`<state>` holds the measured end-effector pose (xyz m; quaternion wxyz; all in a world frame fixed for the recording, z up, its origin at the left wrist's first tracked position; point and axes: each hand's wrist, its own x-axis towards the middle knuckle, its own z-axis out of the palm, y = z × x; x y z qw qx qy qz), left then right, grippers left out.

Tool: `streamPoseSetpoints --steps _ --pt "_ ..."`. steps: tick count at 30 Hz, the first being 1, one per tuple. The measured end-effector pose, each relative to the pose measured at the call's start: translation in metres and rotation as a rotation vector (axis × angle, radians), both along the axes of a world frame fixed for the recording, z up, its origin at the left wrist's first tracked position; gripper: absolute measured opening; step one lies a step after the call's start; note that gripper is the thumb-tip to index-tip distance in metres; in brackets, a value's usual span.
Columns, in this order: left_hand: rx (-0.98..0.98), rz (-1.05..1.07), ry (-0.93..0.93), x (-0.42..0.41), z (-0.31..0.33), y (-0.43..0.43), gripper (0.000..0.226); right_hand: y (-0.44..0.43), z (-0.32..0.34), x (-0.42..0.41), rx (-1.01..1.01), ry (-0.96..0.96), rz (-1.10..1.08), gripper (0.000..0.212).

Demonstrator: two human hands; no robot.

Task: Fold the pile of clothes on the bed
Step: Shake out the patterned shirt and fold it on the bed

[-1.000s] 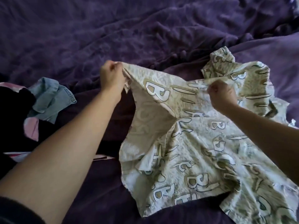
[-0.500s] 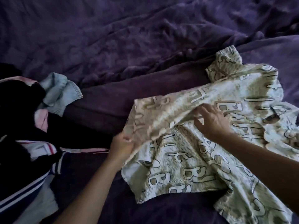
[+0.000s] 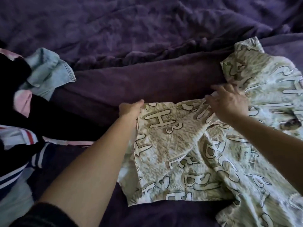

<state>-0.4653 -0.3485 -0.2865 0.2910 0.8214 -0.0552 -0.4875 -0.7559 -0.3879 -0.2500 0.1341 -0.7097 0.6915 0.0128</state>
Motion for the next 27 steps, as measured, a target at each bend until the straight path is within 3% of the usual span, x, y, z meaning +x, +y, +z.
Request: streamPoseSetpoints --steps 3,8,10,13,16,19,22,24,26,27 --pt "-0.151 0.019 -0.137 -0.003 0.009 -0.023 0.024 0.006 -0.005 -0.012 0.152 0.063 0.01 0.04" --pt "-0.318 0.036 -0.461 0.051 0.053 -0.099 0.019 -0.012 0.008 -0.026 0.023 -0.073 0.014 0.055" --pt "-0.353 -0.001 -0.411 0.068 0.065 -0.127 0.007 -0.025 0.006 -0.026 0.051 -0.058 0.022 0.061" --pt "-0.293 -0.182 -0.263 0.067 0.058 -0.133 0.025 -0.036 -0.008 -0.025 0.237 0.04 0.058 0.067" --pt "-0.281 -0.301 -0.363 0.055 0.041 -0.1 0.009 -0.034 -0.019 -0.021 0.289 0.109 0.055 0.073" --pt "-0.273 -0.447 -0.62 0.037 0.036 -0.036 0.032 -0.015 -0.012 -0.012 0.112 0.027 0.043 0.066" --pt "-0.218 -0.512 -0.486 0.013 0.041 0.044 0.071 0.027 0.004 -0.001 -0.039 -0.106 0.119 0.058" --pt "-0.067 -0.717 -0.517 -0.001 0.039 0.09 0.085 0.071 0.009 0.01 -0.069 -0.185 0.183 0.056" --pt "-0.068 -0.94 -0.708 -0.003 0.034 0.113 0.044 0.117 0.007 0.017 -0.012 -0.16 0.291 0.065" --pt "-0.081 -0.939 -0.784 0.0 0.034 0.114 0.022 0.136 0.003 0.018 0.066 -0.125 0.357 0.071"
